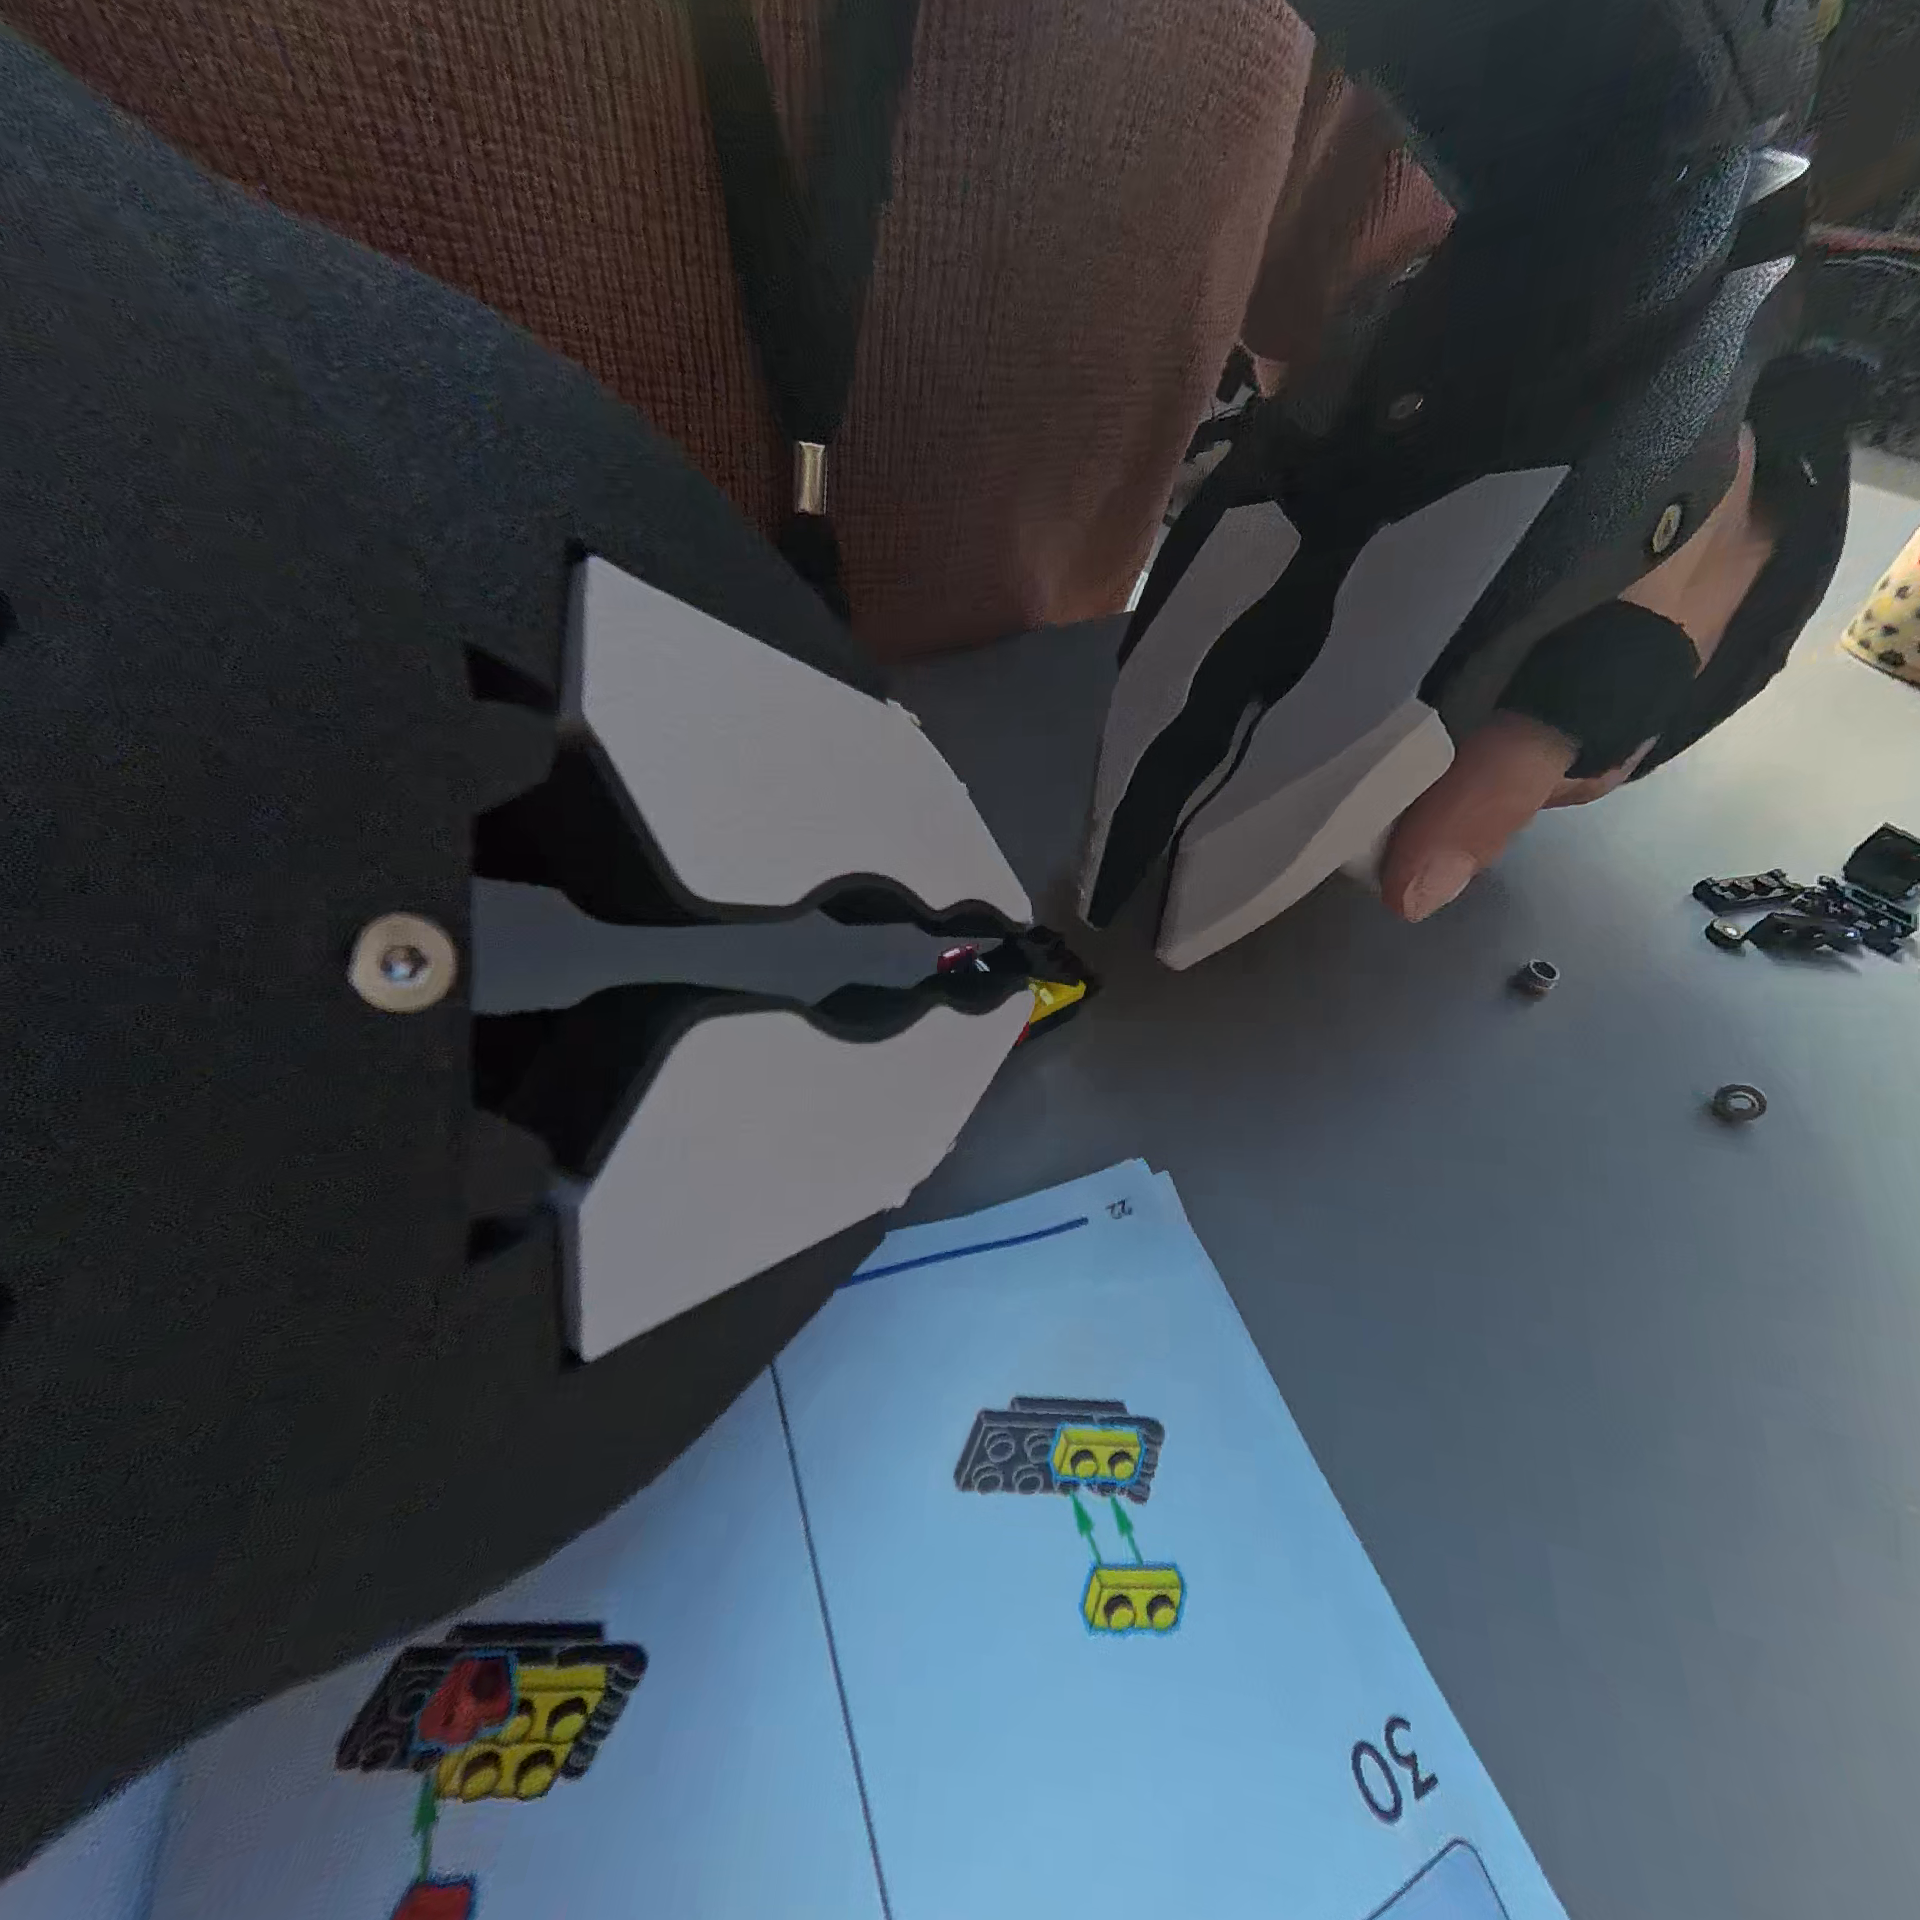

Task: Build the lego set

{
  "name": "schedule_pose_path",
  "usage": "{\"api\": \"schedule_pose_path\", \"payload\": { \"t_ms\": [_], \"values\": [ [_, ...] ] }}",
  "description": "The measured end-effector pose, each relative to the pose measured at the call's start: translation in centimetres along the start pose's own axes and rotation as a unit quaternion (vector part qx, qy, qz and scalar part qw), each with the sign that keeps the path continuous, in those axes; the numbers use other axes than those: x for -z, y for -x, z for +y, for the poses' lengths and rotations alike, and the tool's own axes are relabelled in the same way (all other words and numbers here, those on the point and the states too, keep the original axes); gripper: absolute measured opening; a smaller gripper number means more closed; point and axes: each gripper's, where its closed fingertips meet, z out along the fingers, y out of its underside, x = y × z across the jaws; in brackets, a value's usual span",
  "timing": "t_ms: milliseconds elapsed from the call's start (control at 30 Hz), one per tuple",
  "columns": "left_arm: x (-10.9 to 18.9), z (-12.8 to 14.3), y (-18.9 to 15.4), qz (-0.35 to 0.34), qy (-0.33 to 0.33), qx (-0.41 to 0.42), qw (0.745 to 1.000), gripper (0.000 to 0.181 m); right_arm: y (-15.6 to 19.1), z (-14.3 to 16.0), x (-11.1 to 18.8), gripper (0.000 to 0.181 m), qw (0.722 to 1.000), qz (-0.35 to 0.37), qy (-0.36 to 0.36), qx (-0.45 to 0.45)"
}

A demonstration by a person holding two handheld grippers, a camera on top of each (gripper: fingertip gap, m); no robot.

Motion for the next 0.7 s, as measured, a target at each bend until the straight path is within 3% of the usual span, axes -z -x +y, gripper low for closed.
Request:
{"api": "schedule_pose_path", "payload": {
  "t_ms": [500,700],
  "values": [
    [-0.46,0.02,-0.68,0.015,-0.018,0.015,1.0,0.015,0.12,0.3,-0.47,0.006,0.998,0.023,0.053,-0.004],
    [-0.55,-0.08,-1.0,0.028,-0.011,0.069,0.997,0.027,0.4,0.15,-0.47,0.006,0.997,0.015,0.07,0.004]
  ]
}}
